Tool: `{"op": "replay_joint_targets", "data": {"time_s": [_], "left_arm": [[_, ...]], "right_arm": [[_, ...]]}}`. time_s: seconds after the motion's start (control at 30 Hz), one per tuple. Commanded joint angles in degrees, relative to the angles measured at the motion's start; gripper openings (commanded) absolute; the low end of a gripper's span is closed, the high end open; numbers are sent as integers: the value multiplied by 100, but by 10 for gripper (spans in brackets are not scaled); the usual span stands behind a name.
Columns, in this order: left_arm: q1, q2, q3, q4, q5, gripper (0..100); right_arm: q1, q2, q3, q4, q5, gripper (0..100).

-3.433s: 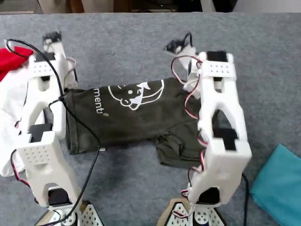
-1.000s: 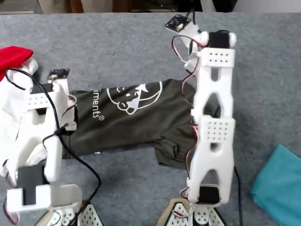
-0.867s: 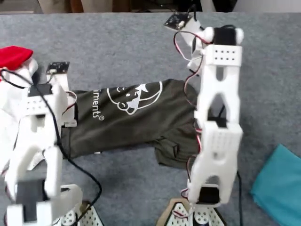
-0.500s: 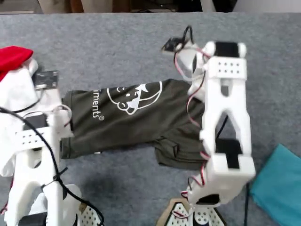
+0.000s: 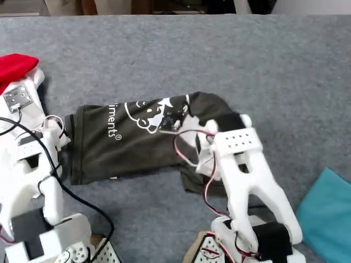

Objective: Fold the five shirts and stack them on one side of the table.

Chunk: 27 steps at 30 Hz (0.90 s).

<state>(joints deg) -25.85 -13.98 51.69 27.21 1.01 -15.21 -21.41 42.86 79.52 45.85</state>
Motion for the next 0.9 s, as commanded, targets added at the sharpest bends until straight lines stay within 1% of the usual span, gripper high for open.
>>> {"op": "replay_joint_targets", "data": {"time_s": [0.0,0.13,0.33,0.67,0.77,0.87], "left_arm": [[-44,75,-404,44,44,19],[-35,92,-413,44,35,19],[-35,101,-413,44,26,19],[-26,101,-413,26,26,19],[-26,101,-413,26,26,19],[-18,101,-413,26,26,19]], "right_arm": [[-110,-4,145,-404,-211,129],[-110,505,127,-695,-229,129],[-119,1174,145,-1160,-369,90],[-127,1288,215,-1240,-404,5],[-347,1200,338,-1196,-571,5],[-884,875,620,-1222,-782,5]]}}
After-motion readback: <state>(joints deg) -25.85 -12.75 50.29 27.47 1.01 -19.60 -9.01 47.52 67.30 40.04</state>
